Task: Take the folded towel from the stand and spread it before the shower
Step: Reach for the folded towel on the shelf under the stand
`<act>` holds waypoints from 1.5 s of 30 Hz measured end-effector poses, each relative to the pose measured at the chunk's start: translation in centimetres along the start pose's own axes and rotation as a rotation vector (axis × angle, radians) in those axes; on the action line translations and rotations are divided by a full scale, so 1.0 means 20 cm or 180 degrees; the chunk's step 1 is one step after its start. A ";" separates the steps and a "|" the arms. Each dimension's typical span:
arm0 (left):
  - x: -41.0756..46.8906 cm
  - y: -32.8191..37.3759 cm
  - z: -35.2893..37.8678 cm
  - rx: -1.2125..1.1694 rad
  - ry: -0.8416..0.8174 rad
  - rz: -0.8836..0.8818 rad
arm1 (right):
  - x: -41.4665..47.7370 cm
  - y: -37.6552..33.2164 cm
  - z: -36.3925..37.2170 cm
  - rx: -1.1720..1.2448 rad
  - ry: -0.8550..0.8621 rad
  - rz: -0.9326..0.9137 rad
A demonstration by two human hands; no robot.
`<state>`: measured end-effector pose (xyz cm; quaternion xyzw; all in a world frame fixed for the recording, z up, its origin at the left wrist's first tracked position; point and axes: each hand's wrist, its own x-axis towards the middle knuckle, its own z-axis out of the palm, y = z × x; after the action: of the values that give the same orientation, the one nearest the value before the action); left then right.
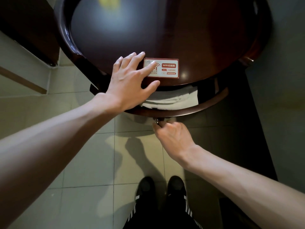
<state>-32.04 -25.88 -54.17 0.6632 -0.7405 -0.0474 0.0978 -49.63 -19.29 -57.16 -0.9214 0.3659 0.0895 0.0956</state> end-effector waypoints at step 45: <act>-0.02 -0.01 0.04 -0.0034 0.0079 -0.0022 | -0.35 -0.21 0.10 -0.0067 0.0039 -0.0381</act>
<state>-31.92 -25.65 -55.08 0.6658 -0.7367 -0.0434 0.1103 -51.94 -11.18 -56.98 -0.9431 0.3097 0.0818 0.0888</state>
